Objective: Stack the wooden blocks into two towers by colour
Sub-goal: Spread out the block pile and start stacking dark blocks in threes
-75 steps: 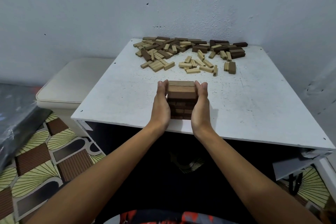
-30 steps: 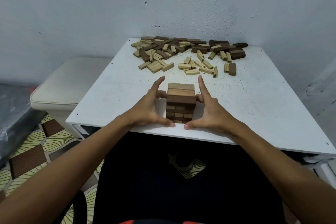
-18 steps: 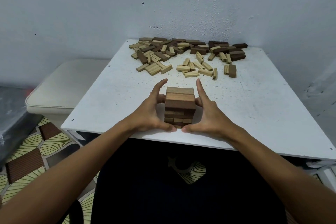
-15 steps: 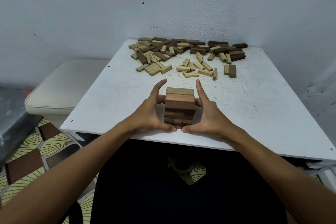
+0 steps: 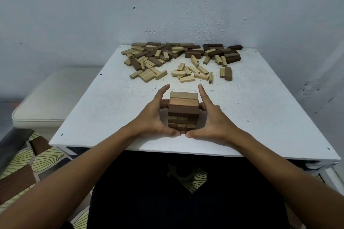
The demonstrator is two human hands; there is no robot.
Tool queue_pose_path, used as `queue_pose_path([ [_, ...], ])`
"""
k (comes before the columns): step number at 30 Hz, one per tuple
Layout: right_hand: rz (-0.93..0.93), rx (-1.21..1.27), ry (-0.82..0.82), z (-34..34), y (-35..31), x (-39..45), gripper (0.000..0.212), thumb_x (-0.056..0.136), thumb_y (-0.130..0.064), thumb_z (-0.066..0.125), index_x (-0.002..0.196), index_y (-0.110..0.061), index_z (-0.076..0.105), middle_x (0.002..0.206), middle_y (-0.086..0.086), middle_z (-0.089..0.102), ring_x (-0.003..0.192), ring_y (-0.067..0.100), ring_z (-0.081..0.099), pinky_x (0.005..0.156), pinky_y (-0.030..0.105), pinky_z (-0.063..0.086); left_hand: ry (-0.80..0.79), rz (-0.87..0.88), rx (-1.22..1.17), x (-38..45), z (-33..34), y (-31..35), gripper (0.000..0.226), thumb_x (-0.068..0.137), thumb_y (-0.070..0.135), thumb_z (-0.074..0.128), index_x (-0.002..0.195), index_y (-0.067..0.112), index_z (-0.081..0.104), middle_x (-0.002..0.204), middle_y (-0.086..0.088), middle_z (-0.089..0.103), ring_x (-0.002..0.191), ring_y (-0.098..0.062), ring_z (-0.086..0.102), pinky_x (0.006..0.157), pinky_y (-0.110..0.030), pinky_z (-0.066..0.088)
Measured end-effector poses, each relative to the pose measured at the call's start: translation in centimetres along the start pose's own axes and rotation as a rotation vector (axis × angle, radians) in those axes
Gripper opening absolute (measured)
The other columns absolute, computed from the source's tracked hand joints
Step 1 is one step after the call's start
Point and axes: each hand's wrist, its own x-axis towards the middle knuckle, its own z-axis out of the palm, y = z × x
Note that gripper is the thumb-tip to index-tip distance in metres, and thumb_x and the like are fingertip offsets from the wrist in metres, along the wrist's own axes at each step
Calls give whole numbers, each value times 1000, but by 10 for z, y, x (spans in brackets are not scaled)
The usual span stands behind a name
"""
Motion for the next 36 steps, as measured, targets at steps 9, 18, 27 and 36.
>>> queue_pose_path([
  [9, 54, -7, 70, -30, 26, -13, 136, 54, -50, 86, 140, -60, -20, 145, -1, 47, 135, 24, 37, 110, 50, 37, -112, 55, -33, 39, 26, 14, 133, 50, 23, 92, 152, 35, 6, 127, 6, 56, 120, -2, 53, 100, -24, 45],
  [18, 141, -20, 169, -63, 53, -35, 135, 50, -58, 82, 142, -57, -17, 150, -1, 41, 137, 24, 37, 111, 50, 36, -230, 125, -21, 80, 63, 37, 133, 50, 26, 91, 152, 32, 6, 131, -2, 54, 125, -11, 51, 106, -35, 44],
  [27, 190, 10, 283, -95, 80, -68, 133, 60, -41, 88, 150, -44, -9, 145, -1, 46, 132, 17, 43, 114, 44, 34, -358, 212, -22, 120, 107, 56, 133, 52, 22, 94, 152, 30, 7, 131, -5, 55, 124, -13, 51, 106, -33, 44],
  [36, 250, 56, 360, -119, 104, -95, 134, 59, -29, 92, 154, -38, -4, 124, -11, 54, 113, -9, 49, 101, 17, 36, -434, 286, 2, 147, 146, 75, 131, 55, 16, 95, 153, 25, 7, 127, -3, 58, 120, -2, 51, 100, -14, 40],
])
